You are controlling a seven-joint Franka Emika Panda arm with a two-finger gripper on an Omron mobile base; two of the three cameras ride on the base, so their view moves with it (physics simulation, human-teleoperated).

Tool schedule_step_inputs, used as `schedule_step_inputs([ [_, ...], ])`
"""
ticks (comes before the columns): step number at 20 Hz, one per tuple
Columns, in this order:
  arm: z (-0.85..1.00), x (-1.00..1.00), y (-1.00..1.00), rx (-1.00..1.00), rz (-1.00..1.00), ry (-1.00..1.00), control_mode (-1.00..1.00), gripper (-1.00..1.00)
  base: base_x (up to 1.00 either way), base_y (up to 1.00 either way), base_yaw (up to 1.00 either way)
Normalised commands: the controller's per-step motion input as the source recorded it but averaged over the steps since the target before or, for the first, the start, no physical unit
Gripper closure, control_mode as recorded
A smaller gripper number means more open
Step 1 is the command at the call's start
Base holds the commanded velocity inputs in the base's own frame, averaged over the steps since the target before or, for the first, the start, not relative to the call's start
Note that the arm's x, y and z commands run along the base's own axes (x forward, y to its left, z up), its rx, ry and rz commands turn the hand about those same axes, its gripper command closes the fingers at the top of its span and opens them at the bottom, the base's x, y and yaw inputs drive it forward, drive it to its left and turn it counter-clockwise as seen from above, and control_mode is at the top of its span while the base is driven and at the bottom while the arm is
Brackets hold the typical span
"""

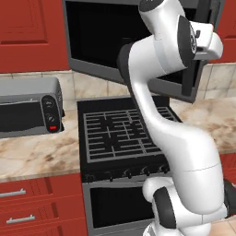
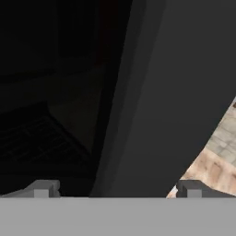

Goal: Pick the mug from the counter and place it inside the microwave. Then close the microwave.

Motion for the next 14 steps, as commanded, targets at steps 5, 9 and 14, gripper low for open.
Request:
schedule_step_inputs([
  [5,0.24,0.11,-0.50,0.00,0.07,0.00,-1.00,-1.00,0.00,0.00,0.00],
  [9,0.24,0.18,-0.50,0.00,0.05,0.00,-1.00,-1.00,0.00,0.00,0.00],
  [14,0.08,0.25,-0.44,0.00,0.04,0.00,-1.00,-1.00,0.00,0.00,0.00],
])
